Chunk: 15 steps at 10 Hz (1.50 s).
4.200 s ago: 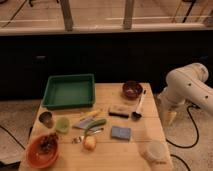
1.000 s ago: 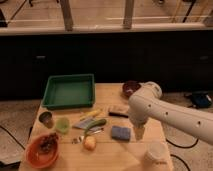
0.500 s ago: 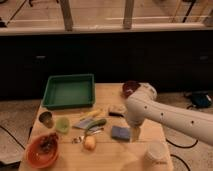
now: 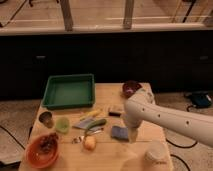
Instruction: Wipe tray with sponge
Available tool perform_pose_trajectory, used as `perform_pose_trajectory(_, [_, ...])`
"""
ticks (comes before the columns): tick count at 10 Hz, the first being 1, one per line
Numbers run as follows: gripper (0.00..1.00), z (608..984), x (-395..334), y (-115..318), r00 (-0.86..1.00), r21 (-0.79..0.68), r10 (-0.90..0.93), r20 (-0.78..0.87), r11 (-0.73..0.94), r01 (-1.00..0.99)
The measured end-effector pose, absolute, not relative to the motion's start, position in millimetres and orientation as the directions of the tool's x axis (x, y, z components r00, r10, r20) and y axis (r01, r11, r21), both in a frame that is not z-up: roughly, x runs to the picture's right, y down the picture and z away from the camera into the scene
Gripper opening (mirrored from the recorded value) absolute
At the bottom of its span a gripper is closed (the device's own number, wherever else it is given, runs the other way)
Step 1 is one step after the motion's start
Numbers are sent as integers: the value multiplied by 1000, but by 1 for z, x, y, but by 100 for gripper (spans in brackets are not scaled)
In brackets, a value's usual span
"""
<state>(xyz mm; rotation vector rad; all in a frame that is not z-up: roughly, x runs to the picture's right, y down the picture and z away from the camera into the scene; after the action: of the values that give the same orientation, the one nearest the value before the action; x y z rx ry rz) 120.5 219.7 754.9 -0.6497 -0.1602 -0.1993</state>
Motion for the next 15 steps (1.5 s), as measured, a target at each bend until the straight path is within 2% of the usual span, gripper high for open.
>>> perform_pose_trajectory(6, [80,779,115,238,965,-600,-99,243,766,229])
perform_pose_trajectory(7, [75,781,115,241,966,-605,-90,242,765,223])
perform_pose_trajectory(11, [73,788,114,251,967,-615,-67,247,760,210])
perform_pose_trajectory(12, [69,789,114,252,967,-619,-63,248,758,208])
perform_pose_trajectory(15, [68,791,114,255,967,-625,-55,250,753,205])
